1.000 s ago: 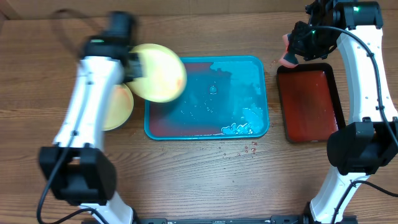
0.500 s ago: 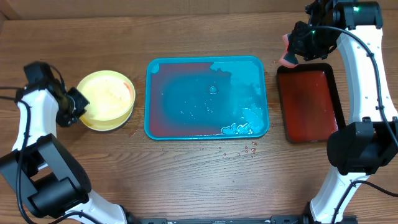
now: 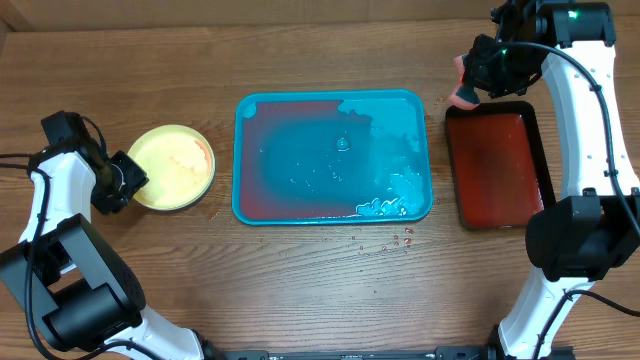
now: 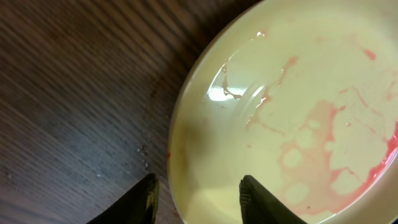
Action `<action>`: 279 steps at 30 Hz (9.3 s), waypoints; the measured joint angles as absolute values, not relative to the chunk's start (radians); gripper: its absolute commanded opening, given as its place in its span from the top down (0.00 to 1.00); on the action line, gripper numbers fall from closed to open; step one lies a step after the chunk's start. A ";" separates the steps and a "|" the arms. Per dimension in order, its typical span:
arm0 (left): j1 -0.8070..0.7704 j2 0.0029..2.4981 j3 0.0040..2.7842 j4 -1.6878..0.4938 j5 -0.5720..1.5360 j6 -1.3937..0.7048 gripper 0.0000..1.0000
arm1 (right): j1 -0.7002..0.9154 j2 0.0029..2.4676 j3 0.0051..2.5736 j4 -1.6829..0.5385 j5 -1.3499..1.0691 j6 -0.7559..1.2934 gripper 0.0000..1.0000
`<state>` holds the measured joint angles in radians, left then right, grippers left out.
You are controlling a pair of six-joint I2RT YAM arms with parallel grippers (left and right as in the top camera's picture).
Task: Clean dirty plates on tray and stack at the side
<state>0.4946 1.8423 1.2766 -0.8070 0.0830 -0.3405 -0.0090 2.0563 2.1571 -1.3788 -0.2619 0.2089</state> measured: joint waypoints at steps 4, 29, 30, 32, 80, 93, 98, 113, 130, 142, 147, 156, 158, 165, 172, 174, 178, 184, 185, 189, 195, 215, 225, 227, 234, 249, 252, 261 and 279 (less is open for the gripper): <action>0.505 1.842 1.276 -0.819 0.070 -0.337 0.44 | -0.009 2.056 2.157 -1.379 -0.262 0.209 0.96; 0.060 1.730 1.484 -0.876 0.121 -0.179 0.00 | -0.065 2.056 1.815 -1.244 0.143 -0.084 0.94; 0.041 1.730 1.484 -0.865 0.122 -0.173 0.00 | -0.066 2.057 1.774 -1.213 0.134 -0.104 0.94; 0.007 1.730 1.484 -0.847 0.120 -0.171 0.00 | -0.070 2.059 1.705 -1.164 0.123 -0.133 0.92; -0.066 1.730 1.484 -0.822 0.120 -0.172 0.00 | -0.070 1.473 2.443 -1.595 0.021 -0.080 0.00; -0.066 1.730 1.484 -0.822 0.121 -0.172 0.00 | -0.017 1.272 1.947 -1.147 -0.027 -0.079 0.00; -0.066 1.730 1.484 -0.822 0.120 -0.172 0.00 | -0.017 1.026 1.492 -0.821 -0.036 -0.080 0.00; -0.066 1.730 1.484 -0.820 0.120 -0.172 0.00 | 0.014 0.198 0.304 -0.096 -0.098 -0.011 0.00; -0.066 1.730 1.484 -0.821 0.120 -0.172 0.00 | 0.019 0.012 0.019 -0.066 -0.097 0.039 0.00; -0.066 1.730 1.484 -0.822 0.120 -0.172 0.00 | 0.040 0.012 0.018 -0.082 -0.097 0.098 0.00; -0.066 1.730 1.484 -0.822 0.120 -0.172 0.00 | 0.041 0.012 0.019 -0.083 -0.097 0.102 0.00; -0.066 1.730 1.484 -0.822 0.120 -0.172 0.01 | 0.041 0.012 0.019 -0.082 -0.097 0.103 0.00; -0.066 1.730 1.484 -0.822 0.120 -0.172 0.00 | 0.041 0.012 0.019 -0.082 -0.097 0.104 0.00; -0.066 1.730 1.484 -0.817 0.118 -0.172 0.00 | 0.041 0.012 0.018 -0.083 -0.097 0.104 0.00; -0.066 1.666 1.470 -0.806 0.089 -0.172 0.00 | 0.041 0.012 0.019 -0.082 -0.097 0.104 0.00; -0.066 1.591 1.433 -0.738 0.088 -0.172 0.00 | 0.041 0.012 0.019 -0.082 -0.097 0.104 0.00; -0.066 1.363 1.259 -0.517 0.083 -0.152 0.00 | 0.041 0.012 0.019 -0.082 -0.097 0.105 0.00; -0.066 0.970 0.841 -0.204 0.082 -0.061 0.00 | 0.041 0.012 0.019 -0.082 -0.097 0.104 0.00; -0.066 0.912 0.770 -0.170 0.083 -0.041 0.00 | 0.041 0.012 0.019 -0.081 -0.097 0.104 0.00; -0.066 0.708 0.536 -0.085 0.116 0.062 0.00 | 0.042 0.012 0.019 -0.081 -0.097 0.104 0.00; -0.066 0.434 0.265 0.068 0.196 0.202 0.00 | 0.042 0.012 0.019 -0.082 -0.097 0.104 0.00; -0.039 0.027 0.008 -0.054 0.193 0.292 0.00 | 0.042 0.012 0.019 -0.081 -0.097 0.104 0.00; -0.038 0.015 0.008 -0.057 0.190 0.292 0.00 | 0.042 0.012 0.019 -0.082 -0.097 0.104 0.00; -0.038 0.015 0.008 -0.057 0.190 0.292 0.00 | 0.042 0.012 0.018 -0.081 -0.097 0.104 0.00; -0.038 0.015 0.008 -0.057 0.190 0.292 0.00 | 0.042 0.012 0.019 -0.082 -0.097 0.105 0.00; -0.038 0.015 0.008 -0.057 0.190 0.292 0.00 | 0.042 0.012 0.019 -0.082 -0.097 0.104 0.00; -0.038 0.015 0.008 -0.057 0.190 0.292 0.00 | 0.042 0.012 0.018 -0.082 -0.097 0.104 0.00; -0.038 0.015 0.008 -0.057 0.190 0.292 0.00 | 0.042 0.012 0.019 -0.082 -0.097 0.104 0.00; -0.038 0.015 0.008 -0.057 0.190 0.292 0.00 | 0.042 0.012 0.018 -0.082 -0.097 0.105 0.00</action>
